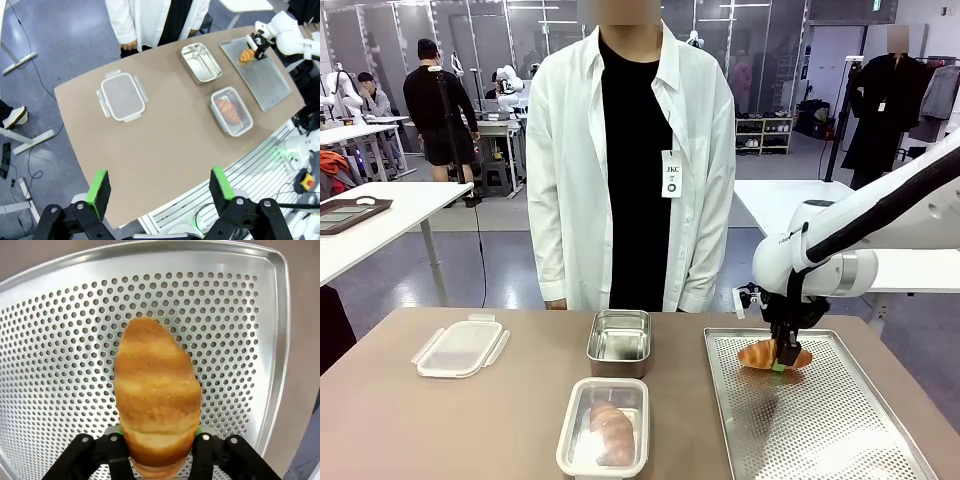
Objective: Place the bread into the airtight container.
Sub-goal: Pick up a Butter Roll and place it into an empty Airtight Container.
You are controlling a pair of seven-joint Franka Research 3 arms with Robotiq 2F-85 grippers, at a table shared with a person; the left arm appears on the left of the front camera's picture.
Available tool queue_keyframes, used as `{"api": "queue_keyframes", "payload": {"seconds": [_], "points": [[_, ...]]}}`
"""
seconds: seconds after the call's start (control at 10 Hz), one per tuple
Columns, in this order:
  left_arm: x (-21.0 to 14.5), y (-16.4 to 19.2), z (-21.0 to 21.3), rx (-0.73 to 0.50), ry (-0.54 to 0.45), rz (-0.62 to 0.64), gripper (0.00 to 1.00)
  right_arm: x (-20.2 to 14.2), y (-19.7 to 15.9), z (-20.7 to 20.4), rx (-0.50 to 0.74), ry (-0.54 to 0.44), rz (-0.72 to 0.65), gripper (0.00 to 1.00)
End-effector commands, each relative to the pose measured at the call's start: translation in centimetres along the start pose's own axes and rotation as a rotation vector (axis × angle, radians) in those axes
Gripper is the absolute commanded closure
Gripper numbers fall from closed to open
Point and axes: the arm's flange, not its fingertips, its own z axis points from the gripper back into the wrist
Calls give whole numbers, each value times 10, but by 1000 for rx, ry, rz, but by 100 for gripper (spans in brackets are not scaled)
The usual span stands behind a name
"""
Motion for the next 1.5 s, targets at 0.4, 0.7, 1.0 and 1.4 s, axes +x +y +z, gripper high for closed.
{"api": "queue_keyframes", "payload": {"seconds": [0.4, 0.7, 1.0, 1.4], "points": [[0, -1, 1, -9, -3, -14, 0, 34, 28, 89, 29, -1, -197, 82], [0, -1, 1, -9, -3, -14, 0, 78, 50, 111, 7, 7, -205, 82], [0, -1, 1, -9, -3, -14, 0, 144, 70, 119, 7, -19, -197, 82], [0, -1, 1, -9, -3, -14, 0, 250, 85, 100, 57, -11, -159, 82]]}}
